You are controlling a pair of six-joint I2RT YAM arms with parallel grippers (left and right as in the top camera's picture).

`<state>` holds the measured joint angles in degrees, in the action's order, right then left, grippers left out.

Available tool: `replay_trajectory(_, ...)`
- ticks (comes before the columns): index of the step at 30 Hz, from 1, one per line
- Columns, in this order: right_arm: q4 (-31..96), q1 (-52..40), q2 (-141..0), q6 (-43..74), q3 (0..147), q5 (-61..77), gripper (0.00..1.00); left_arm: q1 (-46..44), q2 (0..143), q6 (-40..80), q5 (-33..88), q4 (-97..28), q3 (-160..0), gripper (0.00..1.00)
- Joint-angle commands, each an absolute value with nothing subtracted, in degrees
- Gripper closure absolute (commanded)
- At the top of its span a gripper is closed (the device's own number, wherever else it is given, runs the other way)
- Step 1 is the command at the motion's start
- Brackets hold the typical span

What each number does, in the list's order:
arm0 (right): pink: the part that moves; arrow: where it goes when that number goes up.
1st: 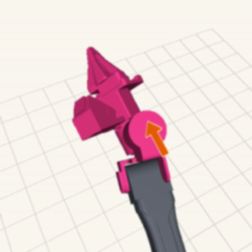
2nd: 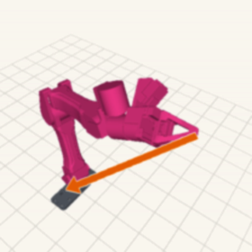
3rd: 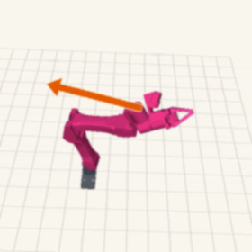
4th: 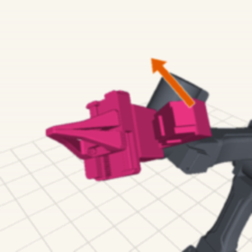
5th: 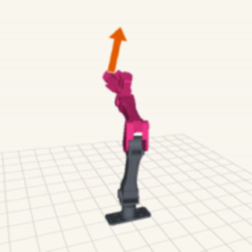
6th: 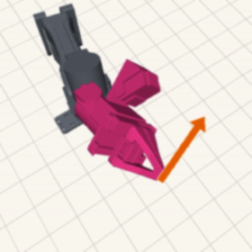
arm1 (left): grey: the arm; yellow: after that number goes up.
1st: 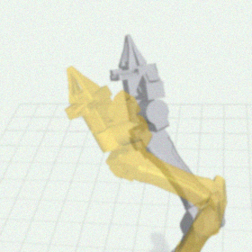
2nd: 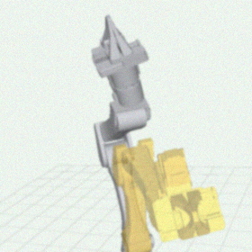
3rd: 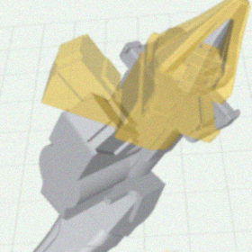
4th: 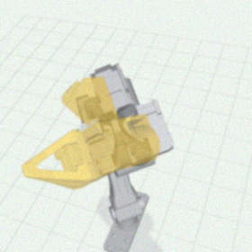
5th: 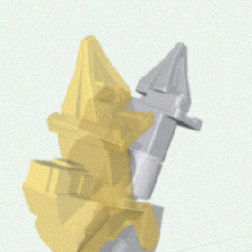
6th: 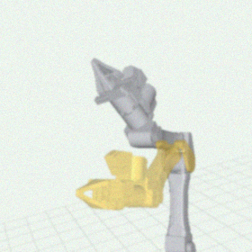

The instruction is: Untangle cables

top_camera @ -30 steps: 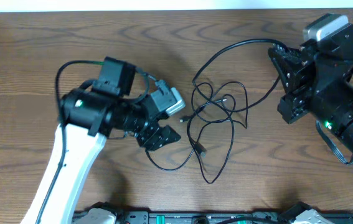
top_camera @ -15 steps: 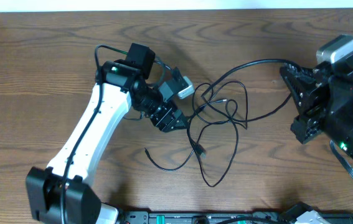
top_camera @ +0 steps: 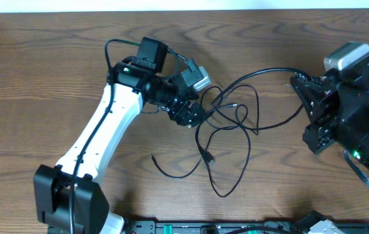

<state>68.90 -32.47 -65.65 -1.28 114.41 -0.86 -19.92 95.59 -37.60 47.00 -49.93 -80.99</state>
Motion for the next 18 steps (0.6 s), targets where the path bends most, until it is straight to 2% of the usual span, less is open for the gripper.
replay_trajectory(1,69.38,-32.25,-65.45,-1.32,114.8,-0.43,0.99,-22.39,98.78,-35.48,42.94,-48.64,-80.86,0.24)
replay_trajectory(9,71.16,-32.25,-65.45,-1.32,114.8,-0.19,0.99,-25.36,102.74,-34.68,42.04,-44.25,-80.86,0.25)
replay_trajectory(18,72.84,-32.25,-65.45,-1.34,114.8,-0.03,0.99,-25.74,103.15,-24.16,25.34,-39.51,-80.86,0.25)
